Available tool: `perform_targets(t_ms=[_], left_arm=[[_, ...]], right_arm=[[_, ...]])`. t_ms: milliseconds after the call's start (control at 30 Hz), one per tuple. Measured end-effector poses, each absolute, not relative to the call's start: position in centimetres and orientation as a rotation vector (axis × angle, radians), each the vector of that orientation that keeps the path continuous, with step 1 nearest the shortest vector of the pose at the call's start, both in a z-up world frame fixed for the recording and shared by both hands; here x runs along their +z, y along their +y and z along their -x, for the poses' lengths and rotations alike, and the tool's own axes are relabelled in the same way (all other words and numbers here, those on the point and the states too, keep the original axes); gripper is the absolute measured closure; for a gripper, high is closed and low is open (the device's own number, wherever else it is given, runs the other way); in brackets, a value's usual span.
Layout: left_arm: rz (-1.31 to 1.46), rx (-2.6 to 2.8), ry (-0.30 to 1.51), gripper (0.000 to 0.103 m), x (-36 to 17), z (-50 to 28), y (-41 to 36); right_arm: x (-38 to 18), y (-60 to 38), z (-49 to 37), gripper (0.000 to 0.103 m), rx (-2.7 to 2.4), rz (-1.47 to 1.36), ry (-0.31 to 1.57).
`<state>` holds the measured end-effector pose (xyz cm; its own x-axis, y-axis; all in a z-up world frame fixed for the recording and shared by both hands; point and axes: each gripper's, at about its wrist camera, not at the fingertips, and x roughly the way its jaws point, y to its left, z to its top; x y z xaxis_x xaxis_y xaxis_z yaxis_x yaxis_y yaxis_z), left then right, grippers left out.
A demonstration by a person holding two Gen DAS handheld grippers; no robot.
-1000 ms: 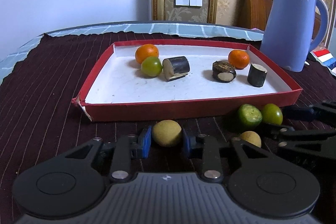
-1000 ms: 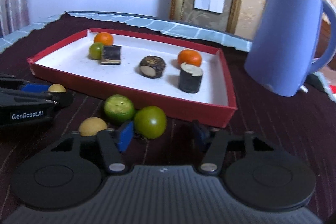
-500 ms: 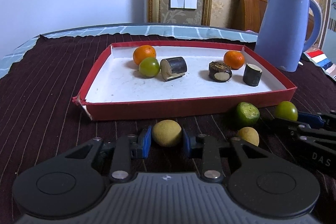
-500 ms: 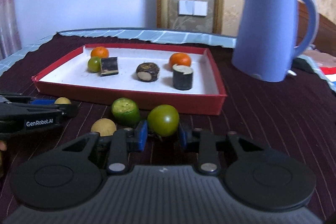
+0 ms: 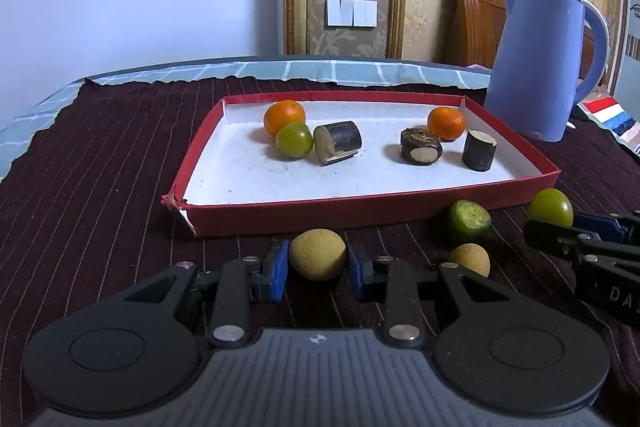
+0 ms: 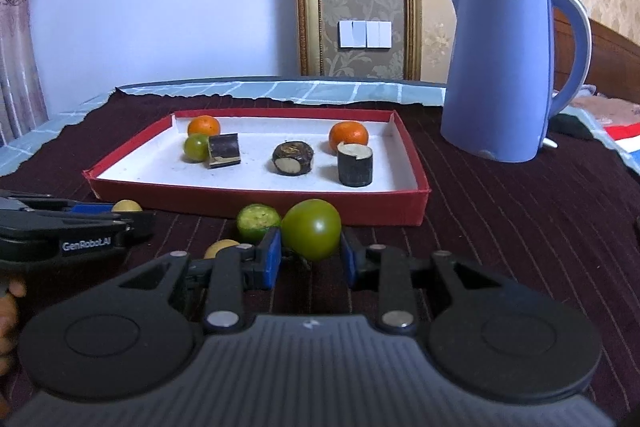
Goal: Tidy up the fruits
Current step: 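Close the left gripper on the yellow fruit while the right closes on the green lime, then carry the yellow fruit over the tray with the left gripper while the right carries the lime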
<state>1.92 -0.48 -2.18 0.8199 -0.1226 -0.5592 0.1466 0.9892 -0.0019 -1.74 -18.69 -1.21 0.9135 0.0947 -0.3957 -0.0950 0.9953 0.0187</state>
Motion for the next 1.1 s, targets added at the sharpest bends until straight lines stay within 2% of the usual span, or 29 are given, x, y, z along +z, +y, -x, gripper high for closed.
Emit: perform_targets(t_ms=[1100], left_arm=[[-0.073, -0.071, 0.554, 0.073, -0.2, -3.1, -1.2]], right_arm=[[0.8, -17.5, 0.3, 0.074, 0.090, 0.011, 0.357]])
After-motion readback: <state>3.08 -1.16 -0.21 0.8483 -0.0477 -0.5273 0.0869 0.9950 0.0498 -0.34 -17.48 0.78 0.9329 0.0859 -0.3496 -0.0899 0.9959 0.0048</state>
